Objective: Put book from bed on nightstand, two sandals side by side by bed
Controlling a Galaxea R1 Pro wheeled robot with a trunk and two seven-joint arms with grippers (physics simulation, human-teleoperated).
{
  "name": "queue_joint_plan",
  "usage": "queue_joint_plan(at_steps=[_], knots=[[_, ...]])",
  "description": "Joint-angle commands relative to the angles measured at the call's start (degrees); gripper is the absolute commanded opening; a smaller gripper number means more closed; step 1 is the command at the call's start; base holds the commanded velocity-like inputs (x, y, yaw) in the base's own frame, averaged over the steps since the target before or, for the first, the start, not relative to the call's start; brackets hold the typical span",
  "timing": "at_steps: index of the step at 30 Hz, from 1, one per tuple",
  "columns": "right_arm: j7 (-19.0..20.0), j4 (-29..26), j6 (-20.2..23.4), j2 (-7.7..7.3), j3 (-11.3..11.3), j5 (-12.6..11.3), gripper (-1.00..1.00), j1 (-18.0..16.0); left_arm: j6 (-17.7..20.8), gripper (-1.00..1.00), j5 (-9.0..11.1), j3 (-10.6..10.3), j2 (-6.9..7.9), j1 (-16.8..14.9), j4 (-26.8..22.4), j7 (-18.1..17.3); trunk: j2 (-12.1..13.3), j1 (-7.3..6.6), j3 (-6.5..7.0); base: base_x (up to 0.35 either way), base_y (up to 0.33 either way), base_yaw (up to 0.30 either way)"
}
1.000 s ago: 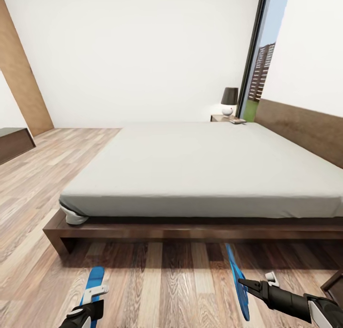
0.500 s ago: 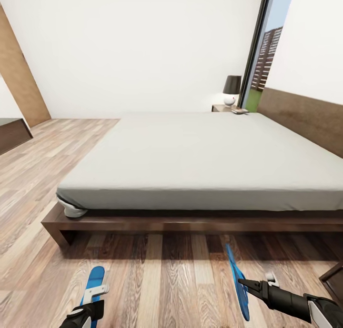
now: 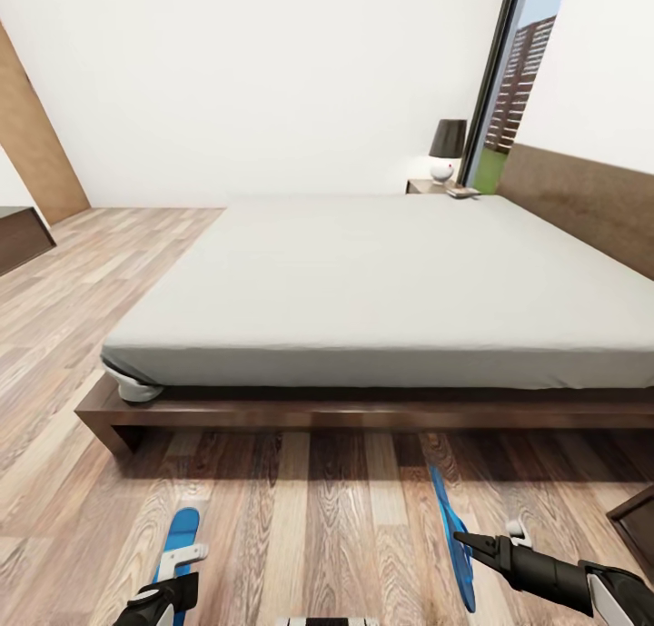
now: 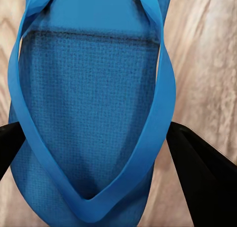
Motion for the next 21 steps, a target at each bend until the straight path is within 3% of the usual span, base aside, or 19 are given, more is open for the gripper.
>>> queue_joint_plan(at_steps=[1, 21], knots=[[0.03, 0.00, 0.56, 0.00, -0.05, -0.31, -1.00, -0.02, 0.30, -1.00, 0.58, -0.06, 0.00, 0.00, -0.13, 0.22, -0.04, 0.01, -0.27, 0.000, 0.000, 0.000], [0.03, 0.00, 0.56, 0.00, -0.05, -0.31, -1.00, -0.02, 0.27, -1.00, 0.58, -0.06, 0.07, 0.00, -0.16, 0.22, -0.30, 0.53, -4.71, 0.000, 0.000, 0.000]])
